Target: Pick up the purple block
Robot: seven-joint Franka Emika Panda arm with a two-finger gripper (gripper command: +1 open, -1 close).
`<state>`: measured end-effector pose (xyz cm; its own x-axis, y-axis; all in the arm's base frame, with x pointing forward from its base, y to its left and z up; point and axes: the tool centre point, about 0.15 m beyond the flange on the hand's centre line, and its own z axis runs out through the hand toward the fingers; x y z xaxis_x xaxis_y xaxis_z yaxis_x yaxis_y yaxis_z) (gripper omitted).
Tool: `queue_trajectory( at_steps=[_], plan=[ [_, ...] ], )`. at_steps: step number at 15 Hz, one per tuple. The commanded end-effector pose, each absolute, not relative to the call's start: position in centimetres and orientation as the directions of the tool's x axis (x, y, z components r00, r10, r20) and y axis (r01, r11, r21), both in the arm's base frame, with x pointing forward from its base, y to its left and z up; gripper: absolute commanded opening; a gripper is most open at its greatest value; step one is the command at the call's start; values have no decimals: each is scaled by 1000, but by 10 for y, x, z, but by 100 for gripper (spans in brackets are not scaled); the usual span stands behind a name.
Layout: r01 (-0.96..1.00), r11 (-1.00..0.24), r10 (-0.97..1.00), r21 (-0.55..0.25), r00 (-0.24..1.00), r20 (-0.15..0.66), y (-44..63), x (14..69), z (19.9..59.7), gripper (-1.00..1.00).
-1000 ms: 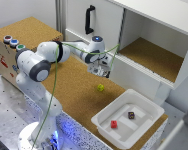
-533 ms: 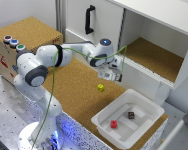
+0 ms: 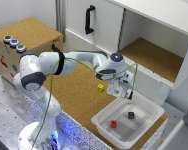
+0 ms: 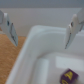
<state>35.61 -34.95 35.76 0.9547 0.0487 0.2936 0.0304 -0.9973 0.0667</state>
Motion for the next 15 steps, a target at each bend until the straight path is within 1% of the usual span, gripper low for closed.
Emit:
queue_trajectory(
  at_steps=[1,2,5,6,9,11,14,15],
  plan=[
    [-211,-974,-224,-79,943,247,-414,384,315,100],
    [-237,-969,-247,-72,941,230,-416,390,305,100],
    [-280,-959,-283,-45,934,216,-419,419,284,100],
    [-317,-947,-321,-53,922,216,-422,423,277,100],
    [-417,-904,-427,-91,884,193,-430,424,257,100],
    [-439,-895,-446,-81,874,192,-427,420,251,100],
    [-474,-874,-485,-105,857,174,-422,412,236,100],
    [-480,-872,-489,-96,854,175,-420,411,235,100]
  ],
)
